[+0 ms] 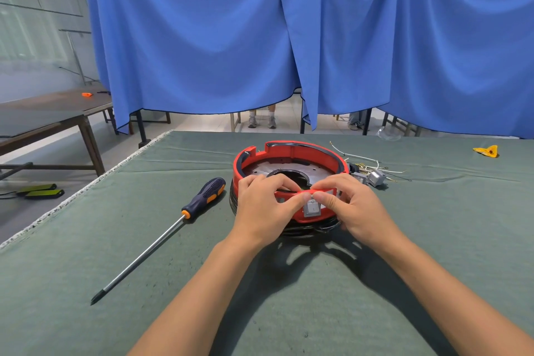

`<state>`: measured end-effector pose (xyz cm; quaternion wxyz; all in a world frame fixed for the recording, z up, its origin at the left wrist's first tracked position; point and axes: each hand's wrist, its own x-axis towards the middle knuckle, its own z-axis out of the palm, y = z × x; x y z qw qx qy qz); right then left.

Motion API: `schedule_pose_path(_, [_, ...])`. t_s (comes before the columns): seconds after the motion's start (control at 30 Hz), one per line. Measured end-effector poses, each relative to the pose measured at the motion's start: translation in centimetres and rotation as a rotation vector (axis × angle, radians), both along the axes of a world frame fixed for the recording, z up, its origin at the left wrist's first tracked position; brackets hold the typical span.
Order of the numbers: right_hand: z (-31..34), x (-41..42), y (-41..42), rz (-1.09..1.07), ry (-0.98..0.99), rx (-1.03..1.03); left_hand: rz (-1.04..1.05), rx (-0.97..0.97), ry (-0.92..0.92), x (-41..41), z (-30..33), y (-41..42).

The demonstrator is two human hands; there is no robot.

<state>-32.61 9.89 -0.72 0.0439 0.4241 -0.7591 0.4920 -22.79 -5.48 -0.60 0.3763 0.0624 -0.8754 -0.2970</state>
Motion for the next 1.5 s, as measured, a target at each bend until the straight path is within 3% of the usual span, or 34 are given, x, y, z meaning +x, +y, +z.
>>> schedule_pose_path(0.33, [0.4, 0.5, -0.1, -0.078, 0.118, 0.146, 0.011, -0.006, -0.012, 0.5, -0.1, -0.2])
schedule_pose_path(0.47, [0.5, 0.5, 0.3, 0.017, 0.009, 0.080, -0.007, -0.031, -0.004, 0.6, -0.2, -0.2])
schedule_pose_path(0.9, [0.1, 0.5, -0.9, -0.086, 0.069, 0.017, -0.048, 0.082, -0.016, 0.1, 0.8, -0.3])
schedule_pose_path(1.13, [1.4, 0.2, 1.0, 0.119, -0.191, 0.150, -0.083, -0.084, -0.229, 1.2, 1.0, -1.5])
schedule_pose_path(1.5, [0.7, 0.8, 0.5, -0.022, 0.078, 0.137, 0.010, -0.147, -0.121, 1.1, 0.4, -0.6])
